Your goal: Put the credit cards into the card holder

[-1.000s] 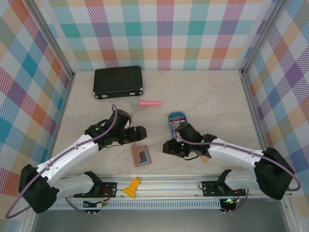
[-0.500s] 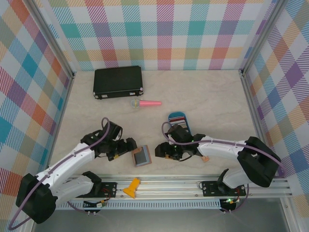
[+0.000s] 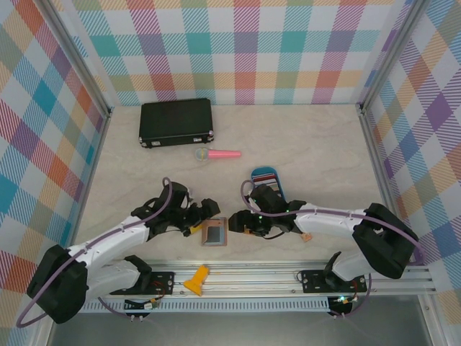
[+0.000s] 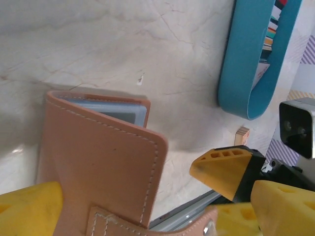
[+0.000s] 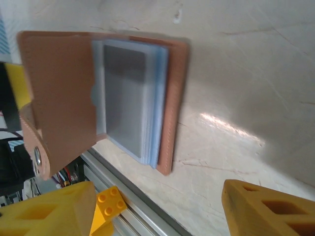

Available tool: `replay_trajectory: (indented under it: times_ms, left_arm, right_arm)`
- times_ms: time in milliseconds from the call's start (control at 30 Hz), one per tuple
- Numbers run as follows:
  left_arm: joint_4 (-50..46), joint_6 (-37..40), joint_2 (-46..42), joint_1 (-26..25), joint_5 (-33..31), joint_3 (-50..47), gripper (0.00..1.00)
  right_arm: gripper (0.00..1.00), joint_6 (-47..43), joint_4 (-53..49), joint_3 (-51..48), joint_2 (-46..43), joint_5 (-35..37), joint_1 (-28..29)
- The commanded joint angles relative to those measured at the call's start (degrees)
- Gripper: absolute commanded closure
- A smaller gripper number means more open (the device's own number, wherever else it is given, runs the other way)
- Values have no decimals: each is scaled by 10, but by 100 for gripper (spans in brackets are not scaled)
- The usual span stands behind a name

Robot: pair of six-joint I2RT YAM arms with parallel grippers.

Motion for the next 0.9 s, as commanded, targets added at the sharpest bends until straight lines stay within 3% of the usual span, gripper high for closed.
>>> replay_trajectory:
  times_ms: [0,100,333,533,700,867]
  left_arm:
    - [47,-8,34,-17,16,11,3]
    - [38,5,67,-29,13,35,3]
    - [-25,27,74,-38,-18,71,4]
    - [12,-3,85,-60,-18,67,3]
    - [3,-13,97,-86,-36,91,3]
    - [2,-21,116,-95,-46,103,4]
  right_arm:
    - [25,-11,109,-58,-21,-4,5]
    - [19,-12,150,-92,-36,1,5]
    - [17,35,198,-96,-1,-34,5]
    - [17,80,271,-119,4,-24,5]
    - [17,79,218,-121,-47,-10,-7]
    - [19,66,63,-113,-133,-6,-65]
